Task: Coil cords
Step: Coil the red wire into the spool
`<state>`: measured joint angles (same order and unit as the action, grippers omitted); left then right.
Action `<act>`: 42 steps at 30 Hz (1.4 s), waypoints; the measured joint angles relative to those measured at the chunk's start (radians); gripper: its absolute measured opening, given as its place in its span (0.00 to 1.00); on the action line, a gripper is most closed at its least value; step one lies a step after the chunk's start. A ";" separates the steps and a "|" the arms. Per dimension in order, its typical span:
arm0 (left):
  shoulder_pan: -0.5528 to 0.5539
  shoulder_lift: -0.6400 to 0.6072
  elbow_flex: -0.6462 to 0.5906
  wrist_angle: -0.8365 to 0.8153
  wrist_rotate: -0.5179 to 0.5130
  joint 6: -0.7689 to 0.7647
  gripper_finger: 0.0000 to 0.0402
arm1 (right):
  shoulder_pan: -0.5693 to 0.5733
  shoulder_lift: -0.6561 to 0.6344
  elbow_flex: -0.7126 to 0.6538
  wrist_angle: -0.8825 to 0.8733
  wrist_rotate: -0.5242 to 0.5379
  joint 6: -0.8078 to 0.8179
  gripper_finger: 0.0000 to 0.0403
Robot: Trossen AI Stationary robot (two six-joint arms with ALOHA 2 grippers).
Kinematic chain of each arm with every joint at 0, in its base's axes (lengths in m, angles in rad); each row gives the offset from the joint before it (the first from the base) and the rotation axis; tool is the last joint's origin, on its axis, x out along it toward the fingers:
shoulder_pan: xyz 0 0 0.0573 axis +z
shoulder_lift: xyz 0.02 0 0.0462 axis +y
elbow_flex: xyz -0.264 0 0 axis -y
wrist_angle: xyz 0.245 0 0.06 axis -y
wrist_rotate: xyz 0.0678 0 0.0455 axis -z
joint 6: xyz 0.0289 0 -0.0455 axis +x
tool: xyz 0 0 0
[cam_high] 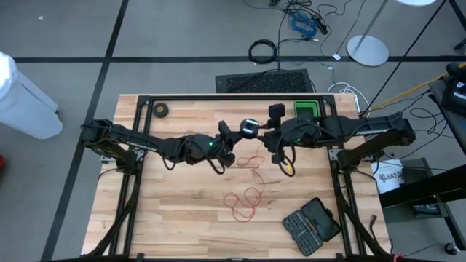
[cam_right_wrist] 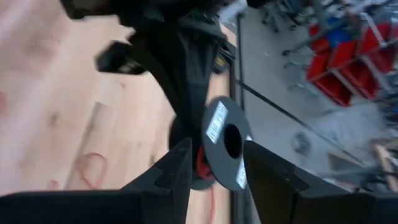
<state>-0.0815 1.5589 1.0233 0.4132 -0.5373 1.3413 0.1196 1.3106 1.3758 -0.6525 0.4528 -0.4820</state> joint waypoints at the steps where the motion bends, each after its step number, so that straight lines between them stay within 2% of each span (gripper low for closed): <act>1: 0.000 0.000 0.000 0.000 0.000 -0.005 0.02 | 0.000 0.001 0.000 0.000 0.017 -0.006 0.33; 7: 0.000 0.000 0.000 0.060 0.002 -0.097 0.02 | 0.000 0.001 0.000 -0.020 0.018 -0.005 0.34; 15: -0.017 0.000 0.000 0.076 0.037 -0.116 0.02 | 0.000 0.001 0.000 -0.001 0.022 -0.052 0.28; 21: -0.019 0.000 0.000 0.078 0.040 -0.131 0.02 | 0.000 0.007 0.000 -0.002 0.025 -0.058 0.19; 28: -0.019 0.000 0.000 0.073 0.042 -0.137 0.02 | 0.000 0.012 0.000 -0.004 0.030 -0.062 0.02; 32: -0.019 0.000 0.000 0.073 0.045 -0.154 0.03 | 0.000 0.012 0.000 -0.005 0.033 -0.052 0.01; 37: -0.019 -0.002 0.000 0.091 0.051 -0.250 0.06 | 0.000 0.012 0.000 -0.003 0.070 -0.026 0.00; 42: -0.033 -0.021 0.000 0.099 0.093 -0.308 0.17 | 0.000 0.013 0.000 -0.006 0.098 -0.009 0.00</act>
<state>-0.1141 1.5380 1.0237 0.5121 -0.4438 1.0331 0.1200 1.3231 1.3754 -0.6582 0.5510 -0.4914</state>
